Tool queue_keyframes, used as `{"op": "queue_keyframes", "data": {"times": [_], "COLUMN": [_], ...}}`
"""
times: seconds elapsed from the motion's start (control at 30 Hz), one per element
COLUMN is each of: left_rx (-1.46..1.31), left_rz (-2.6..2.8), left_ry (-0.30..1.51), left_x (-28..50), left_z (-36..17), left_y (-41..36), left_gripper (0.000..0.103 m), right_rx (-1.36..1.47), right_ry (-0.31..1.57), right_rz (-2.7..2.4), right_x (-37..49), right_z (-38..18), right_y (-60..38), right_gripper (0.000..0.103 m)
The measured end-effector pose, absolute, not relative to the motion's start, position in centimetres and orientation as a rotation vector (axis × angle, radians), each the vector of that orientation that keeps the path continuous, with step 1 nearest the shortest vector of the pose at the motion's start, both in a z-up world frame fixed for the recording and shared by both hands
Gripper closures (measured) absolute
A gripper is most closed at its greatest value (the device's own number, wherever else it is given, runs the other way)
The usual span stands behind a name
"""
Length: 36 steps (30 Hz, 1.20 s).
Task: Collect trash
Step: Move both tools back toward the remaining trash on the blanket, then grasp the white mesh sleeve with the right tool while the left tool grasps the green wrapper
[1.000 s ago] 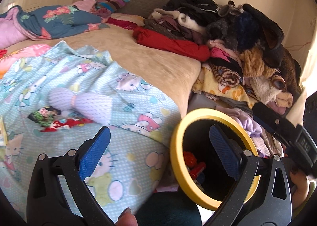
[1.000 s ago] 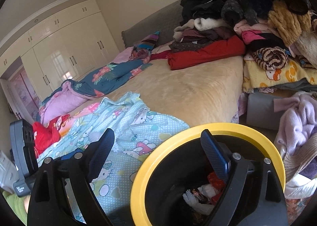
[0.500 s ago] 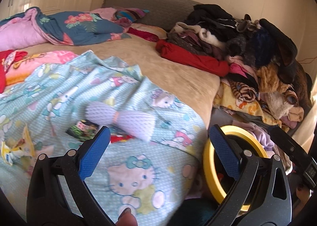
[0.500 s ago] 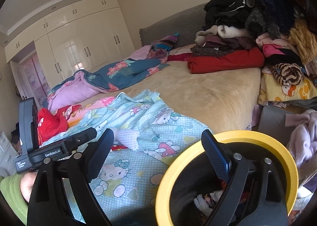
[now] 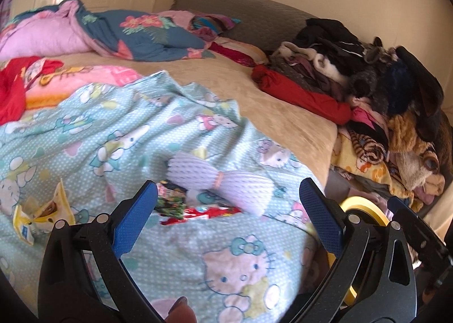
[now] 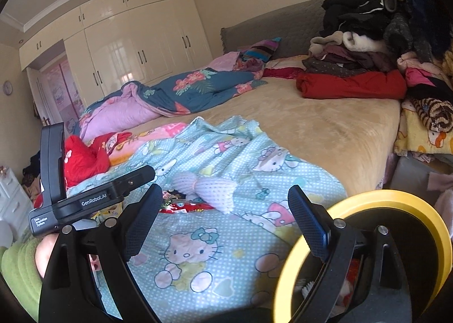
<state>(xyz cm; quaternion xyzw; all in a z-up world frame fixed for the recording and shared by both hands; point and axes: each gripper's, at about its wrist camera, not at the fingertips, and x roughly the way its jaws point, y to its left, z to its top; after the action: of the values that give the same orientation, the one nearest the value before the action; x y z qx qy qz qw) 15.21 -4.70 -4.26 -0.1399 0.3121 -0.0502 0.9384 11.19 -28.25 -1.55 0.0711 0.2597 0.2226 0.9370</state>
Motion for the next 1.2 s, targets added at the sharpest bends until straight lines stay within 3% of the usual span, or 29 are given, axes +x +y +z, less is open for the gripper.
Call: {"op": "queue_keyframes", "data": {"times": [0.3,0.6,0.77,1.13,1.2], "left_rx": [-0.358,-0.477,-0.553,-0.593,-0.610], "left_rz": [-0.023,-0.043,-0.077,-0.115,-0.112], "left_ry": [0.678,0.777,0.827,0.864,0.858], "left_x": [16.7,17.9,18.3,18.9,18.8], "left_z": [-6.1,-9.4,-11.0,-12.6,-12.7], "left_y": [-0.3,1.8,2.3,2.1,2.3], "left_gripper": [0.014,0.042,0.047,0.068,0.072], "right_rx": [0.104,0.144,0.126,0.180,0.194], "right_ry": [0.600,0.701,0.742,0.822,0.824], "right_rz": [0.470,0.449,0.418,0.435,0.457], "right_x": [14.2,18.3,20.7,23.7,24.0], "right_z": [-3.8,-7.1,-8.8,-11.5,-11.6], "right_y": [-24.4,-22.5,-21.7,-21.3,-21.2], "right_gripper": [0.015,0.015,0.015,0.016,0.022]}}
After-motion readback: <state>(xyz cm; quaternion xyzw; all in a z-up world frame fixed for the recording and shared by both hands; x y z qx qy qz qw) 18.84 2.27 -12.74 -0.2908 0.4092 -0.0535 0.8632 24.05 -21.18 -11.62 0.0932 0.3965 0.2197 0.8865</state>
